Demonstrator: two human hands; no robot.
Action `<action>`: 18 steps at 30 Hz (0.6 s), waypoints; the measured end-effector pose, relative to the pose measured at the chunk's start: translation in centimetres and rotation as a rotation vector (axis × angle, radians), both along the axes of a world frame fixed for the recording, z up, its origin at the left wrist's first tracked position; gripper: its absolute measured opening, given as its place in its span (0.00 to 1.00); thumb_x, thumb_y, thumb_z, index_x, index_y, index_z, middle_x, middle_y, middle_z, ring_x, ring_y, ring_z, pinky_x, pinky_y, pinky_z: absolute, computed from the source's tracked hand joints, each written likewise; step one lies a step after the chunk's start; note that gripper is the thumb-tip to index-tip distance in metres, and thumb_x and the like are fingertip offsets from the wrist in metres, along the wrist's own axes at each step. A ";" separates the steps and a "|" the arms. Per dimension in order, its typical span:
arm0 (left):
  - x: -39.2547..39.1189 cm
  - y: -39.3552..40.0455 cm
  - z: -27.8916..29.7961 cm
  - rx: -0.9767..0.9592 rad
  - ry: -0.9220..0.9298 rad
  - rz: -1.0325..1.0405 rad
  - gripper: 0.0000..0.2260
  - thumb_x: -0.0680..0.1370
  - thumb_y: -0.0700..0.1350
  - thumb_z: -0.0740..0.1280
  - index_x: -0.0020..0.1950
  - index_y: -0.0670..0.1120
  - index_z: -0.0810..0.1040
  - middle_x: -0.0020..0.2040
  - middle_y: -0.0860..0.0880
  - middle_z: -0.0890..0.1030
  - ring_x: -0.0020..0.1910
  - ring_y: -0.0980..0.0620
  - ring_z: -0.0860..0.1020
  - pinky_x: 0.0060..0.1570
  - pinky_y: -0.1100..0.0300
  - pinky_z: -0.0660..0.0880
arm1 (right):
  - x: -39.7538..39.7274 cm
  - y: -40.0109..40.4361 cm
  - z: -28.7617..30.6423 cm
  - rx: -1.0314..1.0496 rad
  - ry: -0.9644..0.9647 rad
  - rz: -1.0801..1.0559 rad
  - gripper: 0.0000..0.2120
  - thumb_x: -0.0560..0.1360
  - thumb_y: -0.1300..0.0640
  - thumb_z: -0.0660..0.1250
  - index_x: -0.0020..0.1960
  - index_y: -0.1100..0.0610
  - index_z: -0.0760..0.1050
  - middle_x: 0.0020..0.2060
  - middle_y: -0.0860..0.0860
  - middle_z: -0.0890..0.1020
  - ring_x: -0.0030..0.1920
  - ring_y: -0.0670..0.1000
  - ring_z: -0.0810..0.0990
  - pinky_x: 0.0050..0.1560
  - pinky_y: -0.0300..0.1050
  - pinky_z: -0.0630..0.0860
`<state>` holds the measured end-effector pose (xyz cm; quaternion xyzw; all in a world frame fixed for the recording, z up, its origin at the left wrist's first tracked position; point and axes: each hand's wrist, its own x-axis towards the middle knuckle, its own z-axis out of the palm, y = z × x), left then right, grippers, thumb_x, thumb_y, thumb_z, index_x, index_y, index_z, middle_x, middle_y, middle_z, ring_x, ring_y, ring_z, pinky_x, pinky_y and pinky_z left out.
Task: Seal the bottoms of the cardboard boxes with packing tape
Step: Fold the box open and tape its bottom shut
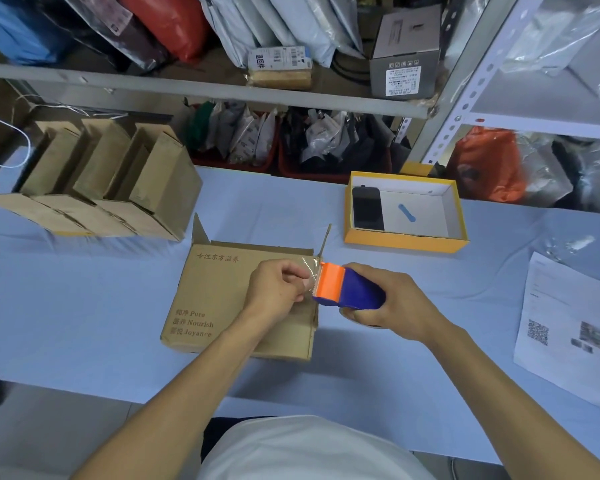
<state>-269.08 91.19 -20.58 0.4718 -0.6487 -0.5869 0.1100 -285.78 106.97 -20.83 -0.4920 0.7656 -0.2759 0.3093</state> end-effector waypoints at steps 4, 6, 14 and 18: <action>1.8 -2.3 -0.2 -0.118 -0.088 0.061 0.07 0.73 0.37 0.73 0.40 0.49 0.83 0.35 0.49 0.83 0.31 0.53 0.82 0.38 0.60 0.81 | -1.7 1.0 -0.2 0.085 0.125 0.007 0.33 0.66 0.41 0.77 0.67 0.37 0.66 0.55 0.36 0.78 0.53 0.46 0.78 0.50 0.44 0.80; 2.1 -3.0 0.0 -0.115 -0.102 0.044 0.05 0.72 0.38 0.75 0.40 0.48 0.83 0.34 0.47 0.84 0.30 0.53 0.82 0.36 0.62 0.79 | -2.6 1.2 -0.5 0.096 0.153 -0.014 0.34 0.66 0.41 0.77 0.67 0.37 0.67 0.56 0.37 0.78 0.52 0.47 0.78 0.51 0.44 0.80; 1.5 -3.2 -0.9 -0.363 -0.418 -0.074 0.08 0.69 0.42 0.75 0.32 0.49 0.79 0.31 0.53 0.81 0.39 0.50 0.81 0.36 0.59 0.75 | -2.7 -0.1 -2.1 0.219 0.251 0.057 0.34 0.66 0.41 0.75 0.68 0.37 0.64 0.57 0.42 0.80 0.48 0.47 0.76 0.46 0.41 0.76; 0.2 -3.1 0.1 -0.673 -0.741 -0.234 0.13 0.71 0.47 0.72 0.34 0.48 0.69 0.35 0.51 0.76 0.36 0.48 0.73 0.32 0.60 0.65 | -2.2 -0.6 -2.7 0.236 0.264 0.083 0.32 0.67 0.42 0.75 0.67 0.39 0.66 0.56 0.43 0.81 0.48 0.49 0.78 0.46 0.41 0.77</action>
